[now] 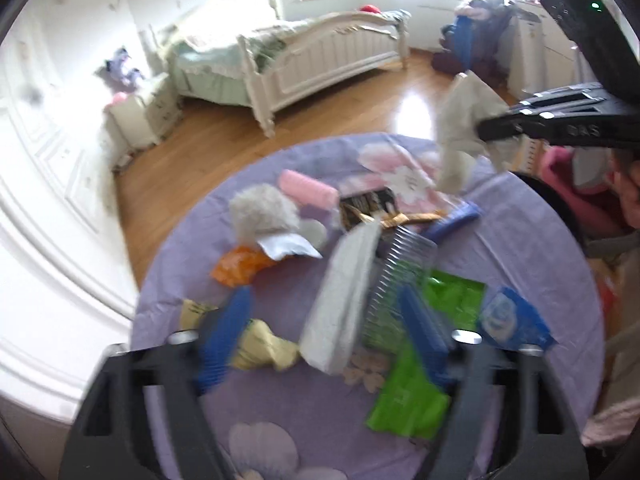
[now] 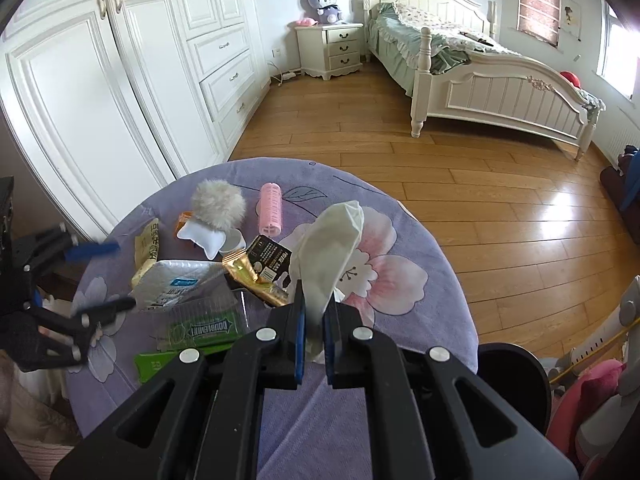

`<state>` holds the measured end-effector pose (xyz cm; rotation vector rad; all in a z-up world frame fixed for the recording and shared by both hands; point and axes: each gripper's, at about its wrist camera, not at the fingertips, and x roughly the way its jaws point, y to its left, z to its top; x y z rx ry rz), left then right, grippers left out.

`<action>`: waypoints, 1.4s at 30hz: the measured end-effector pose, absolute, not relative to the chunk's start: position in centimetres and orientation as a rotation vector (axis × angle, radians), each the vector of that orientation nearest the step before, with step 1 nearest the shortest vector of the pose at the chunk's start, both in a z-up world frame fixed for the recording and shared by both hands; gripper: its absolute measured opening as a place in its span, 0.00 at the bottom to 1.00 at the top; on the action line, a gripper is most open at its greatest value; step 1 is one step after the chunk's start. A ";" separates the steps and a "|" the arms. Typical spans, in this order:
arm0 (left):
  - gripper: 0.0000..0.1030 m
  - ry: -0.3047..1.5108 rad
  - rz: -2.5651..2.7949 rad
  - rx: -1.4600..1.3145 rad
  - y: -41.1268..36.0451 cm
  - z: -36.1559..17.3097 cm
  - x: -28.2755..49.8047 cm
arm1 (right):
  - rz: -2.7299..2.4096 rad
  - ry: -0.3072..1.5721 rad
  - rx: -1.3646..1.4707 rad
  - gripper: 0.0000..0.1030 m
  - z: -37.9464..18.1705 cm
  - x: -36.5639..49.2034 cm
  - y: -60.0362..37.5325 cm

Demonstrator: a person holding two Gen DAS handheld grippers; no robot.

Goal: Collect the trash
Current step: 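Carry the wipe packet and tissue to the bin and release them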

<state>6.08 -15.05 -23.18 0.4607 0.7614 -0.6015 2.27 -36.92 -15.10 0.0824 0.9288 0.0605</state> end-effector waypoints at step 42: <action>0.53 0.818 -1.241 0.462 -48.6 -25.0 0.0 | -0.616 1.077 0.265 0.14 -22.5 -12.1 -57.9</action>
